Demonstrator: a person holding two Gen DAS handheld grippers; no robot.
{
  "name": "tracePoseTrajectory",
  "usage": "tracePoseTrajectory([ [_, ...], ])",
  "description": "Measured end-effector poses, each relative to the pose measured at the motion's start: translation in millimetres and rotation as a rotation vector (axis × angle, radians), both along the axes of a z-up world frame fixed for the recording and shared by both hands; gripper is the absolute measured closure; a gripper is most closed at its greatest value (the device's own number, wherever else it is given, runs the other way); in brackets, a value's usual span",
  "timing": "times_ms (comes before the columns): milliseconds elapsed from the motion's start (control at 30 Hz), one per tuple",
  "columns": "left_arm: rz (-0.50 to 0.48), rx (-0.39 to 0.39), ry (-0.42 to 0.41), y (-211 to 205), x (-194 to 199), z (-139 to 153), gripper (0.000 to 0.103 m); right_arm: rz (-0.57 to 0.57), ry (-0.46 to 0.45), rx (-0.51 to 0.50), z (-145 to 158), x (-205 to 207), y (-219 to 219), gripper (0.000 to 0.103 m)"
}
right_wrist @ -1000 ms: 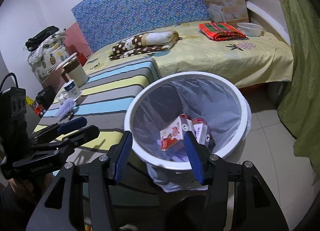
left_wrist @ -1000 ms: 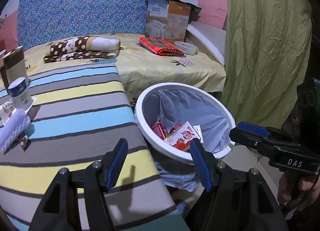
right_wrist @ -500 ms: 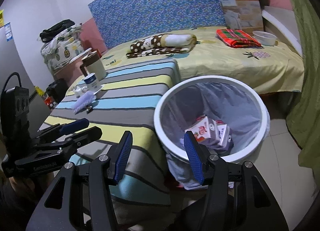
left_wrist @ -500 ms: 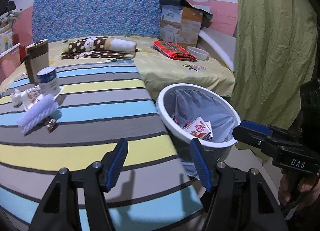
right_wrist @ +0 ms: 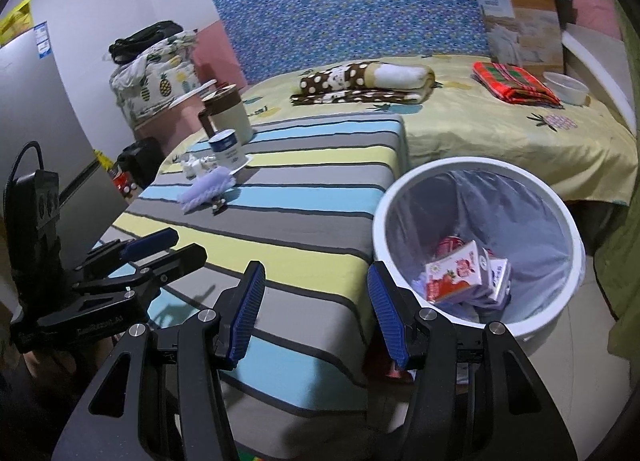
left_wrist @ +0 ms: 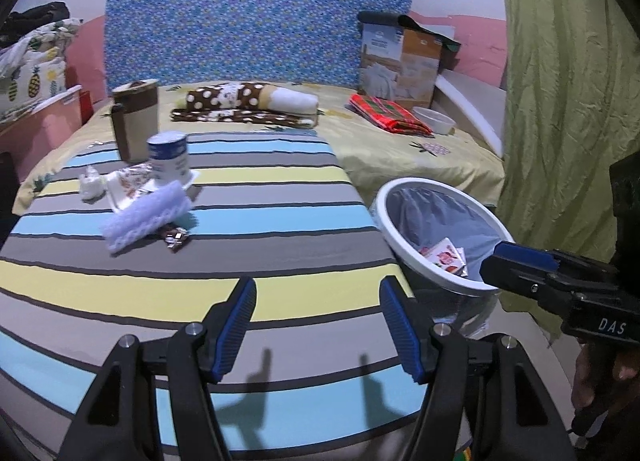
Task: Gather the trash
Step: 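Move both tools back over the bed toward the foam sleeve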
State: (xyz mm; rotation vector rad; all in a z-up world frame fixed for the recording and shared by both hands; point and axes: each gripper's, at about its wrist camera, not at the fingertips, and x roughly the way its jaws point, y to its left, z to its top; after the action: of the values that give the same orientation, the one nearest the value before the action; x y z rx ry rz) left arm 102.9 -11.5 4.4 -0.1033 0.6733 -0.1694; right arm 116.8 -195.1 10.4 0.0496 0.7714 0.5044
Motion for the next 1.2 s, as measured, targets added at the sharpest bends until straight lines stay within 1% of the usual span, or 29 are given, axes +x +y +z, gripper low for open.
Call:
tracePoseTrajectory([
  [400, 0.091, 0.023, -0.020, 30.1, -11.0, 5.3, 0.037, 0.074, -0.013, -0.009, 5.4, -1.1, 24.7, 0.048],
  [633, 0.124, 0.021, -0.014, 51.3, -8.4, 1.5, 0.037, 0.107, -0.011, -0.027, 5.8, 3.7, 41.7, 0.048],
  [900, 0.159, 0.024, -0.002, 80.5, 5.8, -5.7, 0.037, 0.143, 0.008, -0.058, -0.4, 18.7, 63.5, 0.048],
  [1200, 0.222, 0.044, 0.002, 125.7, 33.0, -12.6, 0.037, 0.180, 0.026, -0.072, -6.2, 37.9, 80.6, 0.048],
])
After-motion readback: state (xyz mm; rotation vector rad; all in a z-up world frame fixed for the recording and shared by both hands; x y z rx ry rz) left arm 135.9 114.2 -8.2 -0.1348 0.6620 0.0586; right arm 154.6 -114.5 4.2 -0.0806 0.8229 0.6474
